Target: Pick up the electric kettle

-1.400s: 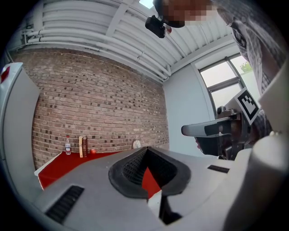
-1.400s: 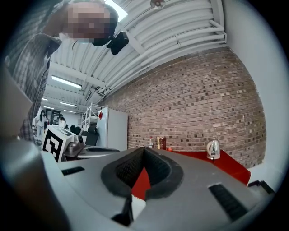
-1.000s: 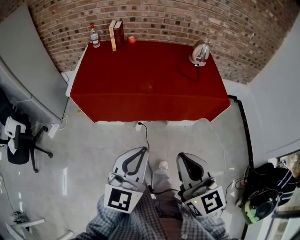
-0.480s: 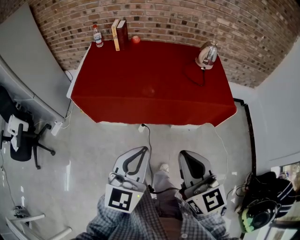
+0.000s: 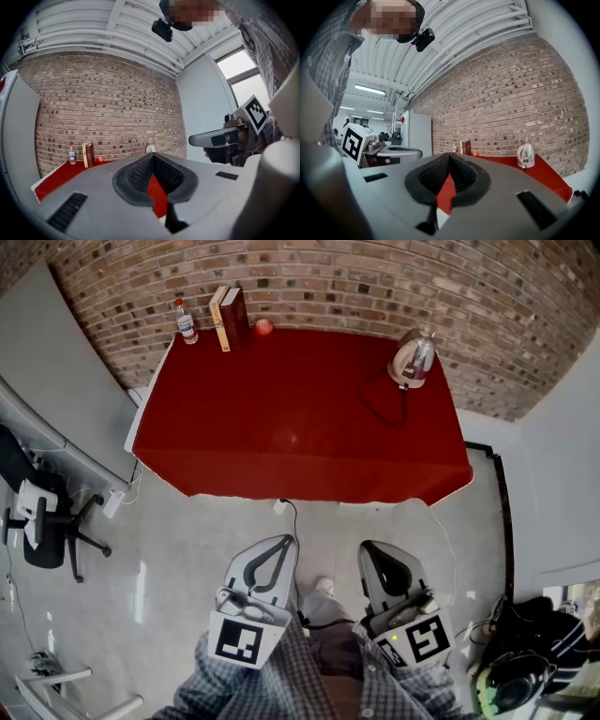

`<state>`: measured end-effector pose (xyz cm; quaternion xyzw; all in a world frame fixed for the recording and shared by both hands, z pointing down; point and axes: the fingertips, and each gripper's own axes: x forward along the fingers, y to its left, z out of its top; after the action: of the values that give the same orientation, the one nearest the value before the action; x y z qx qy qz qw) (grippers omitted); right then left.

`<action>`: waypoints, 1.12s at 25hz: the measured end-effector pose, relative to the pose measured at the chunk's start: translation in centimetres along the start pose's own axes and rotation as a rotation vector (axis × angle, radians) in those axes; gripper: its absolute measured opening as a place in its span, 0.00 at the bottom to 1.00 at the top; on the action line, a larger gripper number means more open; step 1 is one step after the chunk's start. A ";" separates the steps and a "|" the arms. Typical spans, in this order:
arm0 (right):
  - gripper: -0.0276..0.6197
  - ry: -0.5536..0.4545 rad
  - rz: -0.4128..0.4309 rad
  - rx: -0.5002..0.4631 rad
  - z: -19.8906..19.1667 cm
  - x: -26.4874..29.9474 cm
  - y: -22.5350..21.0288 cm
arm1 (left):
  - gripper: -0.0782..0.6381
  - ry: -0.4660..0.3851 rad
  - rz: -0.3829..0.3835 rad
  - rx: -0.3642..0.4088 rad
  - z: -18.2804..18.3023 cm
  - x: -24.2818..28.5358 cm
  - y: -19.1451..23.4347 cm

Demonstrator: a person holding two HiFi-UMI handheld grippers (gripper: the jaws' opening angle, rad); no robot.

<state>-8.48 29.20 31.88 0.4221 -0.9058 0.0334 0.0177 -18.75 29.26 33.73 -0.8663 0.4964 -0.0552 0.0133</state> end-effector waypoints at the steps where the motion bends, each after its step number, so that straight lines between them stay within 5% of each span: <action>1: 0.05 -0.001 0.000 0.004 0.0 0.1 -0.7 | 0.12 0.000 0.002 0.005 0.1 0.6 0.0; 17: 0.05 -0.007 0.050 0.021 -0.3 3.4 -9.0 | 0.12 0.008 0.081 -0.008 -0.1 8.4 0.2; 28: 0.05 -0.004 0.052 -0.005 -0.3 3.3 -10.9 | 0.12 0.006 0.108 -0.023 0.1 10.0 0.0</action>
<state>-2.26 19.69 32.93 0.3982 -0.9166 0.0309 0.0160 -13.77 20.66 34.44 -0.8381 0.5431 -0.0513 0.0047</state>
